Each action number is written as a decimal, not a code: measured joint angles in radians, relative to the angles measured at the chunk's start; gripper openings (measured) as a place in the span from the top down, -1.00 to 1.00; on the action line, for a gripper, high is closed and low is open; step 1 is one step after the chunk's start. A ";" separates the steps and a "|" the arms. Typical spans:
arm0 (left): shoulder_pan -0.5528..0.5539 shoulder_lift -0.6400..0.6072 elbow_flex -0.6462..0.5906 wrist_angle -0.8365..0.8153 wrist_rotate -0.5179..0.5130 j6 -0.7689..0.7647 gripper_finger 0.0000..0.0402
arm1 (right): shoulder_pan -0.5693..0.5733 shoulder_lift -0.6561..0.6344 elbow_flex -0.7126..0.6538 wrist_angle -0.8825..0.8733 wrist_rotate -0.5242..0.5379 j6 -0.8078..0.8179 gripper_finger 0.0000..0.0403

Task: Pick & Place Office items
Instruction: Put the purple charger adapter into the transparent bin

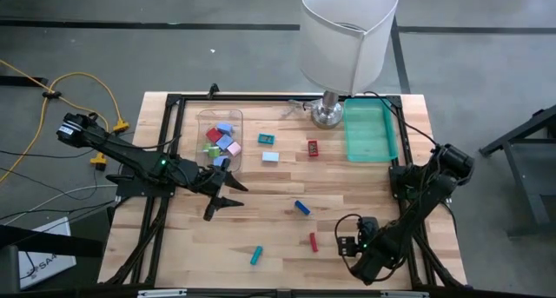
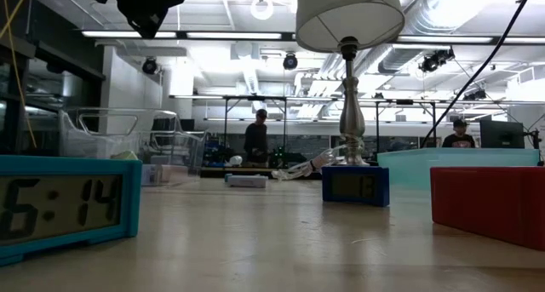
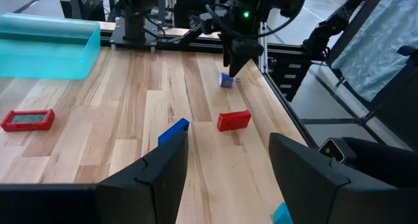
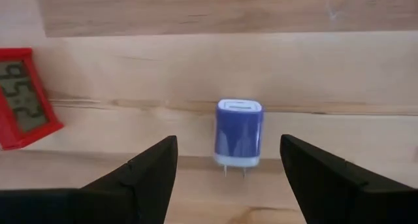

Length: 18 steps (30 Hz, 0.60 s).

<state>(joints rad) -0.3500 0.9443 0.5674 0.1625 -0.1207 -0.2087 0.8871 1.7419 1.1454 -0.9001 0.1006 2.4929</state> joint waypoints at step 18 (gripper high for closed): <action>0.000 0.000 0.000 0.003 0.000 0.000 -0.04 | -0.004 0.086 0.000 0.051 -0.059 0.009 -0.28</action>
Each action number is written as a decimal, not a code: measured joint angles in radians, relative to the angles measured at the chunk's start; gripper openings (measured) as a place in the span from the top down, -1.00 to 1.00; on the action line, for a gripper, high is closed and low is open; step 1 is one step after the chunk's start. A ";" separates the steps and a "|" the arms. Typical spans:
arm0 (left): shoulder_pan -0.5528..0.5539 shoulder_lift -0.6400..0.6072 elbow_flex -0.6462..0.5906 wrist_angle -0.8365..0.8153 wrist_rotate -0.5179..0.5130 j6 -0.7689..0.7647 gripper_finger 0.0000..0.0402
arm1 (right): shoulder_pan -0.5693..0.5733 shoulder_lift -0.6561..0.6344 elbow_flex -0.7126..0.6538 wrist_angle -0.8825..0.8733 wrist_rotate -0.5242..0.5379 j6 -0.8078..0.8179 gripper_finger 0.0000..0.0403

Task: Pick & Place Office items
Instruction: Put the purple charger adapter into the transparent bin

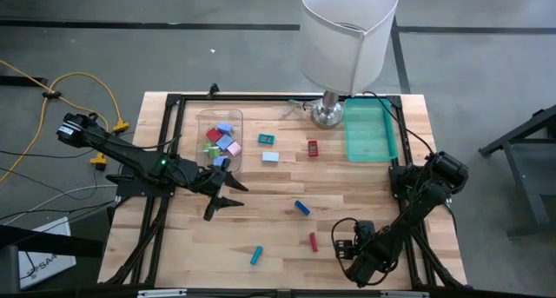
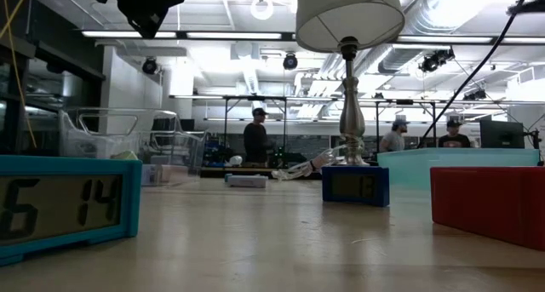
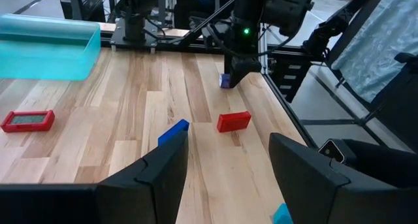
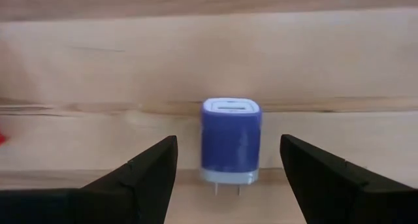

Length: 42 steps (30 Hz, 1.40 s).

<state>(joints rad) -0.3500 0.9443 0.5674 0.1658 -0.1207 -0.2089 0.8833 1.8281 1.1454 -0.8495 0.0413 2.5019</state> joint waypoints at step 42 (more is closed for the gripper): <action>0.000 0.000 0.000 0.000 0.000 0.000 -0.04 | 0.000 0.011 0.000 0.009 0.012 -0.008 0.33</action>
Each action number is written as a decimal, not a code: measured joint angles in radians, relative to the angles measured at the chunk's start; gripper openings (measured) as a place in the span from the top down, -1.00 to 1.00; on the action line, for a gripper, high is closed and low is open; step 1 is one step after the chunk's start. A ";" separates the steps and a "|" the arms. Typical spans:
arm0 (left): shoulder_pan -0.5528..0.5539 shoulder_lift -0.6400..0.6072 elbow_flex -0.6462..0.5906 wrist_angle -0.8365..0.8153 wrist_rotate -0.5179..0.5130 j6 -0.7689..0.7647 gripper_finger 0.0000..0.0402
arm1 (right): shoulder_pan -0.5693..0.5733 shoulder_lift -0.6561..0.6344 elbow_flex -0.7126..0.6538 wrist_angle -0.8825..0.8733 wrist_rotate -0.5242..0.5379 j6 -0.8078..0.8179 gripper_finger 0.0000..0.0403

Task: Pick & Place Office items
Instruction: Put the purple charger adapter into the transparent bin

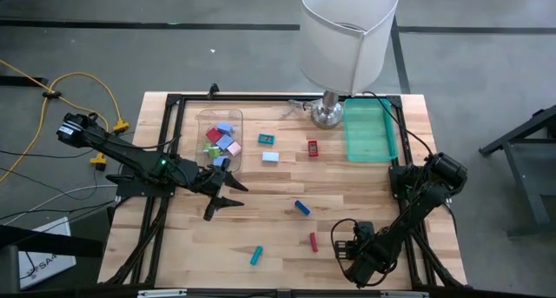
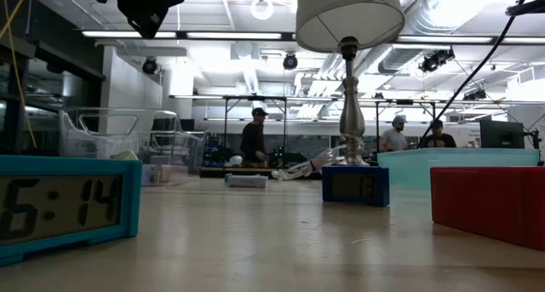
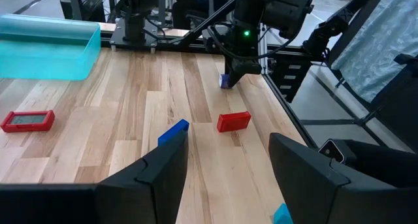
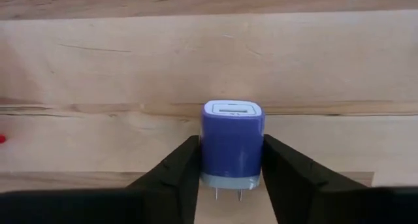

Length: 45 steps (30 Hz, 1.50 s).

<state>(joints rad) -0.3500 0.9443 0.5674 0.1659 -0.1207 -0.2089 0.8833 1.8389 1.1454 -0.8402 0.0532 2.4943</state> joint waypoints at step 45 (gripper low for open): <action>0.000 0.000 0.000 0.000 0.000 0.000 -0.04 | -0.354 -0.122 0.000 0.393 0.579 -1.014 0.36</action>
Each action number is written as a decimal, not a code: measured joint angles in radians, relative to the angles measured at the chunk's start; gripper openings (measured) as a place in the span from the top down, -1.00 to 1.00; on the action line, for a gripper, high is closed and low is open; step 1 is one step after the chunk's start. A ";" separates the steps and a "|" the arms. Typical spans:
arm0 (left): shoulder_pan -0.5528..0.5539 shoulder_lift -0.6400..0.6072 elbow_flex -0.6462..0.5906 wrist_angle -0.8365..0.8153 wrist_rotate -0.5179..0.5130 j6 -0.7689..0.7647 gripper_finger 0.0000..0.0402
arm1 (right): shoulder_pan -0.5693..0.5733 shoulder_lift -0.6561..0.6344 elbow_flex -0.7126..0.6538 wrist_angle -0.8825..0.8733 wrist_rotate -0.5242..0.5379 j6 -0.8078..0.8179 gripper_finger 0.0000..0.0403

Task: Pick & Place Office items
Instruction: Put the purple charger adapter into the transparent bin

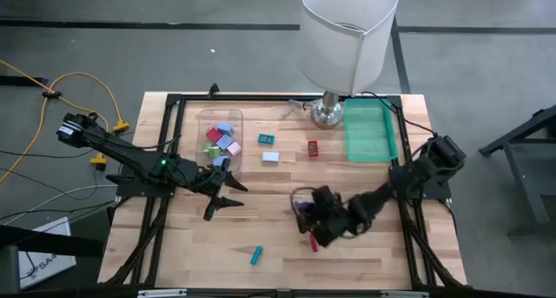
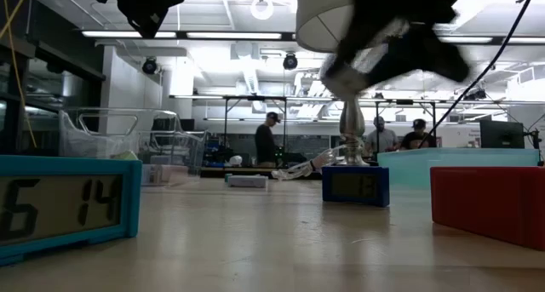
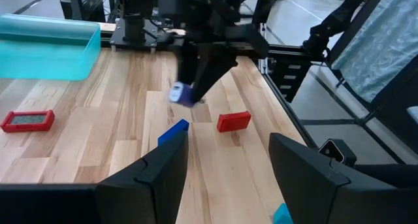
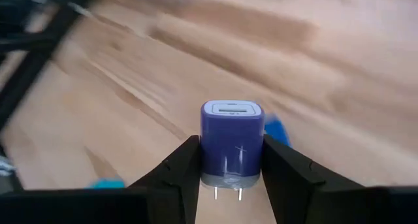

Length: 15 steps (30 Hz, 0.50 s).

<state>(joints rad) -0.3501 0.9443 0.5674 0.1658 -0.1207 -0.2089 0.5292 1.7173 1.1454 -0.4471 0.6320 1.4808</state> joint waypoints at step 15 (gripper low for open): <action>0.000 0.000 0.000 0.000 0.000 0.000 -0.04 | -0.145 0.000 0.000 0.471 -0.085 -0.877 0.35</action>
<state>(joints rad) -0.3500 0.9443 0.5674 0.1659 -0.1207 -0.2089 0.3842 1.7172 1.1454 0.0240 0.5470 0.6034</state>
